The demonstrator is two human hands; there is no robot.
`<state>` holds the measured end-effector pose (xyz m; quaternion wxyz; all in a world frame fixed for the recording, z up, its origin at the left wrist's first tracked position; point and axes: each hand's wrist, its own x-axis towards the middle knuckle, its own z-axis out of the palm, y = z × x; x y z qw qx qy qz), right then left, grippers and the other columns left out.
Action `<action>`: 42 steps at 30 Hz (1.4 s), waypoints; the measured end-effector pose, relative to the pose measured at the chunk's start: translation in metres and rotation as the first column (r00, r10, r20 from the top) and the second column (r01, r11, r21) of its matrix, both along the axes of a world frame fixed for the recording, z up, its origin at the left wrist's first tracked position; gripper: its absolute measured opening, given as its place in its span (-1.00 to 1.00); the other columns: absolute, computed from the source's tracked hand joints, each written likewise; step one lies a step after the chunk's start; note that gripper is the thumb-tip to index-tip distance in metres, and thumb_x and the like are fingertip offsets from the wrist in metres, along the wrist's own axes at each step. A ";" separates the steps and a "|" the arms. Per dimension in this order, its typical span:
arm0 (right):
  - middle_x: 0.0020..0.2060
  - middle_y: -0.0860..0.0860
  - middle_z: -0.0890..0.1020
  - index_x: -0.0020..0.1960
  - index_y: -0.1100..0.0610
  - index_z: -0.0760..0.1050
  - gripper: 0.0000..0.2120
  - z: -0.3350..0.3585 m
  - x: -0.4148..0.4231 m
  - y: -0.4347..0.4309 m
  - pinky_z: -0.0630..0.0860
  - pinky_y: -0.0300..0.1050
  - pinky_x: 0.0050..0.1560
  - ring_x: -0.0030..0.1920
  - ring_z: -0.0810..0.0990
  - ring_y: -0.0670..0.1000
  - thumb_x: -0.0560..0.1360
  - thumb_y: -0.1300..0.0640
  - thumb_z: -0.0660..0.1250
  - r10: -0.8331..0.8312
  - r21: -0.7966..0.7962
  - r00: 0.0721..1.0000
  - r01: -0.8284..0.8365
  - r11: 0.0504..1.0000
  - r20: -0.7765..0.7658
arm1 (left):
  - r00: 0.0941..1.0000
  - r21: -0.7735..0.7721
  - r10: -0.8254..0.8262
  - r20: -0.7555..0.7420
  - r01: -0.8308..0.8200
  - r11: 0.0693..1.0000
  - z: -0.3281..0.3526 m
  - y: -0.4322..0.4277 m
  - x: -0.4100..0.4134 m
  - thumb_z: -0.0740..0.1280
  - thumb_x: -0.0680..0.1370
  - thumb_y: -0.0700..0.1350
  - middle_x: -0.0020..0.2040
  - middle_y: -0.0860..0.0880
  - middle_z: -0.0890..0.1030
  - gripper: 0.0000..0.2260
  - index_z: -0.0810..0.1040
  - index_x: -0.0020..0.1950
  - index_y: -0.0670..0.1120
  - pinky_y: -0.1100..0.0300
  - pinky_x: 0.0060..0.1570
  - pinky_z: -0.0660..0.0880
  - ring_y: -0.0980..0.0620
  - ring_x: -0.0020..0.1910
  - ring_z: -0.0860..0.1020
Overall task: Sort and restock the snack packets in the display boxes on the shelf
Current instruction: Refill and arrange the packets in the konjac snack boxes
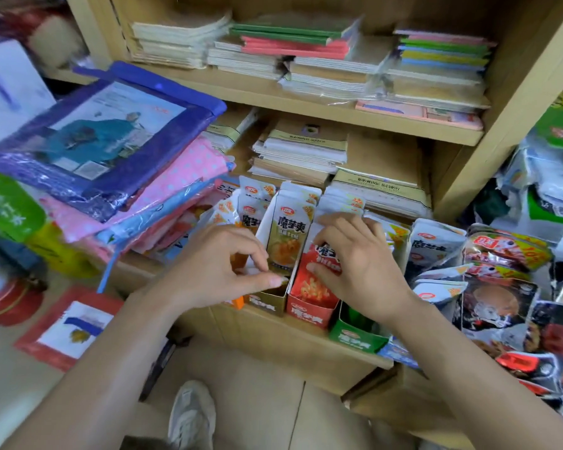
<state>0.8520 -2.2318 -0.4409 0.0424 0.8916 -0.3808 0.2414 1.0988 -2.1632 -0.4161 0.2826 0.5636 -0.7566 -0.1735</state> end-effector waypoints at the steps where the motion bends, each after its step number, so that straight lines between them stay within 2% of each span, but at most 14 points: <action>1: 0.23 -0.03 0.56 0.20 0.05 0.55 -0.61 0.001 0.000 -0.002 0.24 -0.01 0.18 0.28 0.48 0.12 0.44 -0.07 0.51 0.021 0.029 1.000 -0.021 0.999 0.003 | 1.000 0.029 -0.010 -0.024 0.011 1.000 0.000 0.002 0.002 0.47 0.33 0.34 -0.07 0.23 0.67 -0.70 0.72 -0.17 0.15 -0.01 0.05 0.56 0.21 0.01 0.63; 3: 0.26 -0.08 0.52 0.39 -0.02 0.48 -0.45 0.003 0.000 -0.003 0.22 -0.02 0.17 0.29 0.43 0.07 0.45 -0.11 0.49 0.030 0.074 0.999 -0.028 0.997 -0.028 | 0.999 0.081 -0.015 -0.043 0.018 0.997 0.001 0.006 0.007 0.51 0.28 0.34 0.04 0.26 0.65 -0.64 0.72 -0.05 0.17 0.02 0.06 0.57 0.22 0.10 0.60; 5: 0.30 -0.07 0.46 0.44 -0.11 0.45 -0.43 0.005 0.002 -0.003 0.21 0.05 0.18 0.32 0.36 0.08 0.46 -0.17 0.45 0.026 0.102 0.996 -0.018 0.995 -0.082 | 1.000 0.041 0.012 -0.010 -0.012 0.999 0.002 0.007 0.011 0.55 0.24 0.32 0.10 0.26 0.60 -0.57 0.67 0.03 0.19 0.07 0.06 0.55 0.21 0.15 0.56; 8: 0.35 -0.06 0.43 0.30 -0.17 0.57 -0.55 0.007 0.003 0.000 0.17 0.16 0.23 0.38 0.29 0.12 0.44 -0.23 0.42 0.039 0.103 0.996 -0.031 0.994 -0.076 | 0.996 -0.118 0.083 0.016 -0.080 0.990 0.007 0.007 0.008 0.63 0.27 0.14 -0.08 0.19 0.56 -0.68 0.60 -0.11 0.13 0.12 -0.06 0.49 0.15 -0.02 0.54; 11: 0.33 -0.14 0.51 0.21 -0.14 0.64 -0.62 0.009 0.008 0.007 0.15 0.19 0.25 0.42 0.31 0.11 0.43 -0.22 0.47 0.122 0.053 0.992 -0.122 0.991 -0.004 | 0.994 -0.172 0.104 0.019 -0.099 0.980 0.009 0.009 0.003 0.61 0.37 -0.09 -0.27 0.17 0.57 -0.82 0.61 -0.25 0.03 0.30 -0.21 0.47 0.12 -0.17 0.56; 15: 0.01 -0.22 0.68 0.08 -0.10 0.69 -0.79 0.007 0.026 0.005 0.14 0.13 0.16 0.31 0.42 0.05 0.47 -0.10 0.46 0.140 0.096 0.975 -0.158 0.983 0.174 | 0.992 -0.231 0.128 0.024 -0.119 0.966 0.007 0.011 0.001 0.57 0.41 -0.26 -0.23 0.24 0.57 -0.83 0.67 -0.16 -0.02 0.48 -0.23 0.42 0.20 -0.18 0.56; 17: -0.17 -0.21 0.66 -0.10 -0.10 0.69 -0.96 0.007 0.030 -0.003 0.12 0.06 0.12 0.23 0.48 0.02 0.48 -0.02 0.46 0.096 0.128 0.962 -0.132 0.983 0.257 | 0.986 -0.227 0.164 -0.007 -0.161 0.960 0.005 0.014 0.003 0.55 0.43 -0.27 -0.19 0.32 0.56 -0.79 0.69 -0.04 0.00 0.47 -0.24 0.43 0.23 -0.18 0.57; 20: -0.25 -0.28 0.56 -0.16 -0.06 0.69 -0.96 0.009 0.030 -0.015 0.10 -0.04 0.06 0.13 0.50 -0.02 0.47 0.02 0.51 -0.001 0.233 0.936 -0.087 0.969 0.353 | 0.982 -0.213 0.184 -0.037 -0.187 0.959 0.004 0.021 0.009 0.55 0.44 -0.26 -0.17 0.31 0.61 -0.73 0.70 0.06 0.03 0.30 -0.23 0.55 0.25 -0.16 0.60; 23: -0.30 -0.16 0.64 -0.18 -0.03 0.69 -0.93 0.007 0.035 -0.018 0.12 -0.05 0.02 0.03 0.51 0.01 0.46 0.02 0.53 -0.093 0.215 0.915 0.007 0.977 0.392 | 0.985 -0.147 0.145 -0.099 -0.158 0.976 0.004 0.027 0.013 0.54 0.43 -0.28 -0.18 0.20 0.69 -0.76 0.73 -0.04 0.05 0.23 -0.14 0.58 0.20 -0.11 0.65; 27: -0.41 -0.12 0.59 -0.16 0.02 0.69 -0.93 0.004 0.044 -0.016 0.15 -0.02 -0.02 -0.08 0.54 0.08 0.46 0.04 0.53 -0.158 0.138 0.889 0.108 0.984 0.429 | 0.997 -0.081 0.025 -0.069 -0.031 0.996 0.003 0.032 0.012 0.54 0.44 -0.28 -0.16 0.20 0.70 -0.81 0.74 -0.13 0.03 0.25 -0.08 0.59 0.16 -0.10 0.68; 29: -0.38 -0.15 0.58 -0.09 -0.01 0.70 -0.95 0.005 0.044 -0.017 0.15 -0.02 -0.02 -0.05 0.54 0.06 0.46 0.05 0.53 -0.144 0.138 0.891 0.092 0.986 0.431 | 0.996 -0.106 0.058 -0.071 -0.065 0.992 0.000 0.032 0.014 0.54 0.45 -0.26 -0.15 0.20 0.70 -0.82 0.74 -0.11 0.03 0.32 -0.10 0.55 0.17 -0.10 0.67; 33: -0.08 -0.28 0.61 0.12 -0.10 0.68 -0.79 0.013 0.029 -0.019 0.28 0.10 0.18 0.16 0.48 -0.05 0.50 0.06 0.51 0.028 0.289 0.938 -0.135 0.948 0.346 | 0.969 -0.332 0.248 0.018 -0.228 0.915 -0.003 0.022 0.015 0.56 0.45 -0.17 -0.09 0.17 0.62 -0.82 0.69 0.00 0.02 0.15 -0.20 0.54 0.17 -0.16 0.56; 37: 0.15 -0.15 0.64 0.18 0.00 0.65 -0.69 0.017 0.007 -0.013 0.41 0.29 0.24 0.26 0.52 0.00 0.49 0.27 0.47 0.059 0.227 0.911 -0.164 0.960 0.408 | 0.938 -0.344 0.345 0.044 -0.310 0.886 -0.008 0.009 0.005 0.54 0.42 -0.22 -0.22 0.13 0.52 -0.82 0.62 -0.16 0.03 0.11 -0.36 0.52 0.15 -0.32 0.47; 42: 0.15 -0.08 0.67 0.07 0.08 0.70 -0.81 0.013 -0.028 0.015 0.35 0.22 0.18 0.30 0.50 0.06 0.50 0.25 0.43 0.065 0.043 0.926 -0.087 0.995 0.373 | 0.906 -0.306 0.399 0.141 -0.344 0.888 -0.009 0.000 -0.020 0.50 0.45 -0.03 0.07 0.13 0.68 -0.72 0.67 0.15 0.13 0.13 -0.15 0.56 0.02 -0.02 0.64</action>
